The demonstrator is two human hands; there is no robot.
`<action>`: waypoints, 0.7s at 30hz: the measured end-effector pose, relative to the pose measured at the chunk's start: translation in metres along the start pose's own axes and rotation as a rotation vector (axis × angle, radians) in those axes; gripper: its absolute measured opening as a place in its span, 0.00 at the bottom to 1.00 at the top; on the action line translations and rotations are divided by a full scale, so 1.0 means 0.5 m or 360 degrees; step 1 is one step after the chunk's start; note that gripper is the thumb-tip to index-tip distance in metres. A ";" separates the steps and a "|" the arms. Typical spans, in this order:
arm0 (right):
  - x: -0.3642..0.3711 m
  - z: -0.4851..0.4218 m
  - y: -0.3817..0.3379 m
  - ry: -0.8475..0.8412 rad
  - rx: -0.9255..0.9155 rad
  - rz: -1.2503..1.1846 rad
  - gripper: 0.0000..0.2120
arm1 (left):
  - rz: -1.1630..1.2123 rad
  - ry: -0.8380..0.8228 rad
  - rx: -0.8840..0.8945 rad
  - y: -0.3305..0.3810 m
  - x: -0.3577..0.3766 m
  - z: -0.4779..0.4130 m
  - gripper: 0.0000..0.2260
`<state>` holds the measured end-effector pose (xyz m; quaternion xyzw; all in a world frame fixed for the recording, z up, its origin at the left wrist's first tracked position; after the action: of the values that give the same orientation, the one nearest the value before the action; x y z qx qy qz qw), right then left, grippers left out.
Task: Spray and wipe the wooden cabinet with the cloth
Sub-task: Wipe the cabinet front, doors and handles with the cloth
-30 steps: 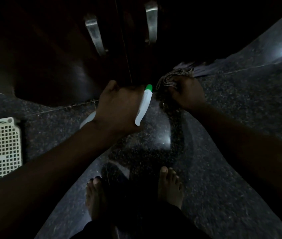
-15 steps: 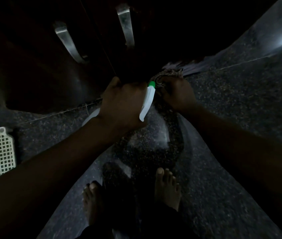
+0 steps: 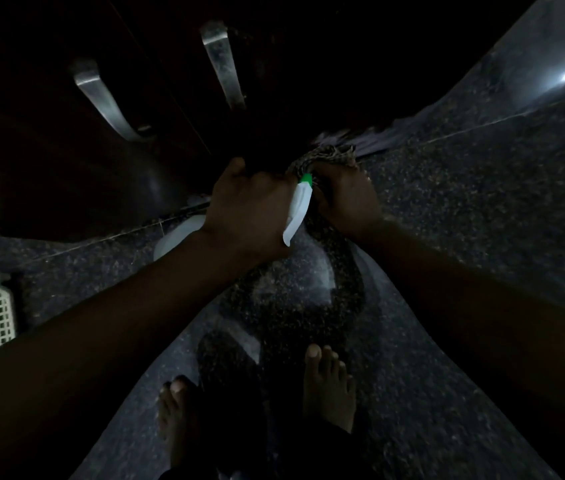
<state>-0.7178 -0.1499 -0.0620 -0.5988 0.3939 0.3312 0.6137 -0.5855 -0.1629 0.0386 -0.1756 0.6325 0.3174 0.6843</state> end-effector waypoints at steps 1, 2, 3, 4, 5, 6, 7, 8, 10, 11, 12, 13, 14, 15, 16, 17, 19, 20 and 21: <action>0.000 0.002 0.001 0.0009 0.0020 -0.0025 0.09 | -0.0008 0.0001 0.0007 0.005 0.006 -0.002 0.12; -0.001 0.004 0.000 0.0018 0.0034 -0.0040 0.09 | -0.0005 -0.0015 -0.0005 0.008 0.014 -0.002 0.05; -0.004 0.006 -0.002 0.0030 0.0039 -0.0044 0.09 | -0.0005 -0.0028 -0.0012 0.012 0.023 -0.003 0.01; -0.007 0.008 -0.005 0.0048 0.0029 -0.0055 0.09 | -0.0010 -0.0073 -0.0027 0.017 0.029 -0.004 0.02; -0.010 0.010 -0.007 0.0067 0.0017 -0.0079 0.09 | 0.0000 -0.0092 -0.0017 0.022 0.033 -0.003 0.02; -0.011 0.011 -0.010 0.0077 0.0019 -0.0107 0.09 | 0.0006 -0.0109 0.0000 0.026 0.032 -0.005 0.02; -0.012 0.010 -0.010 0.0065 0.0036 -0.0137 0.10 | 0.0024 -0.0114 0.0015 0.028 0.030 -0.005 0.03; -0.011 0.009 -0.010 0.0039 0.0054 -0.0173 0.11 | 0.0050 -0.0129 0.0020 0.030 0.027 -0.005 0.05; -0.010 0.007 -0.005 0.0002 0.0077 -0.0189 0.13 | 0.0095 -0.0129 0.0056 0.033 0.021 -0.005 0.10; -0.012 0.006 -0.001 0.0004 0.0091 -0.0160 0.13 | 0.0115 -0.0107 0.0078 0.036 0.018 -0.005 0.08; -0.017 0.005 0.006 0.0019 0.0112 -0.0131 0.13 | 0.0116 -0.0087 0.0075 0.037 0.015 -0.005 0.05; -0.024 0.004 0.018 0.0050 0.0143 -0.0107 0.12 | 0.0120 -0.0047 0.0073 0.037 0.012 -0.005 0.01; -0.031 0.003 0.031 0.0089 0.0176 -0.0076 0.12 | 0.0115 -0.0018 0.0065 0.038 0.007 -0.004 0.03; -0.041 0.002 0.047 0.0122 0.0225 -0.0029 0.12 | 0.0097 -0.0005 0.0076 0.038 0.005 -0.001 0.05; -0.051 0.002 0.064 0.0145 0.0294 0.0019 0.12 | 0.0123 0.0022 0.0075 0.038 0.001 0.001 0.05; -0.060 0.002 0.081 0.0161 0.0373 0.0044 0.13 | 0.0170 0.0057 0.0070 0.037 -0.003 0.002 0.04; -0.074 -0.001 0.102 0.0171 0.0479 0.0062 0.13 | 0.0162 0.0070 0.0081 0.036 -0.004 0.002 0.09; -0.077 -0.002 0.104 0.0165 0.0488 0.0093 0.13 | 0.0117 0.0065 0.0103 0.038 -0.004 0.002 0.13; -0.078 -0.004 0.100 0.0156 0.0465 0.0131 0.13 | 0.0118 0.0084 0.0115 0.038 -0.007 0.001 0.15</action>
<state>-0.7802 -0.1463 -0.0515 -0.5019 0.4915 0.2657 0.6603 -0.5976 -0.1496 0.0450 -0.1354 0.6675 0.3149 0.6611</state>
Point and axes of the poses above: each hand's wrist, its own z-axis away from the middle knuckle, its own x-axis out of the palm, y = z × x, the point moved 5 cm from there along -z, towards the middle knuckle, and after that the axes turned 10 degrees about z, right-handed, at the moved point
